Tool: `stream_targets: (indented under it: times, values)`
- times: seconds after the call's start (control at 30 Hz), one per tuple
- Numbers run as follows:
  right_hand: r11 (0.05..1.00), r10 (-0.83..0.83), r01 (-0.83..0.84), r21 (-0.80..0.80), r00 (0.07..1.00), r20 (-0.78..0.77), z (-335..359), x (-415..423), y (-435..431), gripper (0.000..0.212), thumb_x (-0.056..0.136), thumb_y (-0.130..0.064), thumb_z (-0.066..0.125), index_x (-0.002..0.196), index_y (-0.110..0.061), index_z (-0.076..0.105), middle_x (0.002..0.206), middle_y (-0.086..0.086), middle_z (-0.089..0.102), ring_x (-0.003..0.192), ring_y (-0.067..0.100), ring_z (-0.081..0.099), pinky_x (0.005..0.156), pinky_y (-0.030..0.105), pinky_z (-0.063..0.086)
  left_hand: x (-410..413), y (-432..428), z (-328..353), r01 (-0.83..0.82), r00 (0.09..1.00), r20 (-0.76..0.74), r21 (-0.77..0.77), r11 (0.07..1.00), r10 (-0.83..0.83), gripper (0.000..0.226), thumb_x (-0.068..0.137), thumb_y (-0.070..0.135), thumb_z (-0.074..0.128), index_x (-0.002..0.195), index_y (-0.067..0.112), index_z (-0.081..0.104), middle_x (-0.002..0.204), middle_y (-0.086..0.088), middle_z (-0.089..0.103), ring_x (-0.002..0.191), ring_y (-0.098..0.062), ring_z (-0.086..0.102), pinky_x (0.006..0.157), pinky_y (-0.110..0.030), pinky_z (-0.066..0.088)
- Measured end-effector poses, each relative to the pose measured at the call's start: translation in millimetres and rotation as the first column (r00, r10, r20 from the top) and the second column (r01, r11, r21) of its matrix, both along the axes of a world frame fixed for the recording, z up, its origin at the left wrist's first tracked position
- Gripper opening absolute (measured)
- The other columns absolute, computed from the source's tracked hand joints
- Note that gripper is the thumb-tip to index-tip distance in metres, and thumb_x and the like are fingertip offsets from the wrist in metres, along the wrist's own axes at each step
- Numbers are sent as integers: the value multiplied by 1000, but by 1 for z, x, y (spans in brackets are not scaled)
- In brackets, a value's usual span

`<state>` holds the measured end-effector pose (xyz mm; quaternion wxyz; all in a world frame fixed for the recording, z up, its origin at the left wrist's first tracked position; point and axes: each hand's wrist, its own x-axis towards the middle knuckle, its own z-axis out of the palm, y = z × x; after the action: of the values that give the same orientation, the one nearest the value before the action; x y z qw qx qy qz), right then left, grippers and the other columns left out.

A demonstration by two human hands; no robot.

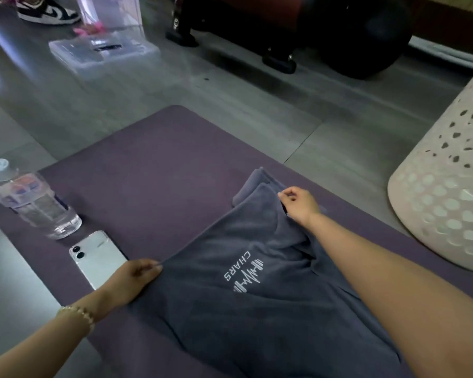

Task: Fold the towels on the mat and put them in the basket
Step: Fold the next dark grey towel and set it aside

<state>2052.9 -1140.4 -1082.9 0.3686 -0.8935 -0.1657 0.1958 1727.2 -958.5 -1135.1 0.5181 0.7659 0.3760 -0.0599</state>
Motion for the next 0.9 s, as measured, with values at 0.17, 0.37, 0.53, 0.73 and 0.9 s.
stream_targets:
  times: [0.17, 0.37, 0.53, 0.73, 0.9]
  values:
    - [979, -79, 81, 188, 997, -17, -3, -5, 14, 37, 78, -49, 71, 81, -12, 66, 69, 6, 64, 63, 13, 55, 65, 32, 48, 11, 2, -7, -51, 996, 70, -89, 995, 58, 16, 93, 24, 58, 87, 19, 72, 81, 4, 74, 75, -9, 66, 79, -25, 51]
    - [992, -40, 31, 122, 997, 70, -6, 0, 22, 24, 84, -25, 71, 64, -20, 58, 55, -5, 49, 51, 4, 44, 66, 22, 37, 17, 4, -10, -62, 994, 85, -126, 990, 73, 14, 92, 20, 59, 87, 16, 71, 81, -2, 74, 75, -11, 66, 78, -27, 51]
    - [999, -47, 47, -5, 993, 108, -6, 4, 20, 19, 82, -26, 73, 78, -12, 61, 76, 0, 60, 74, 15, 55, 73, 25, 42, 11, 11, -6, -10, 999, 44, 27, 1000, 9, 7, 87, 22, 66, 83, 19, 71, 75, 2, 72, 65, -7, 62, 65, -24, 51]
    - [995, 24, -8, -104, 987, 157, -3, 0, 27, 28, 78, -48, 71, 68, -25, 57, 80, -3, 63, 87, 19, 56, 81, 35, 47, 4, 15, 2, 25, 995, -96, -94, 995, -34, 12, 88, 24, 66, 88, 13, 63, 75, -5, 60, 57, -12, 54, 47, -19, 48]
    - [993, 94, -91, -76, 995, 27, 3, -8, 26, 46, 89, -36, 63, 54, -15, 41, 55, 1, 39, 59, 17, 38, 56, 33, 30, -2, 10, 3, 120, 990, -56, -134, 984, -128, 20, 87, 27, 67, 98, 12, 61, 78, -3, 62, 61, -8, 55, 55, -19, 48]
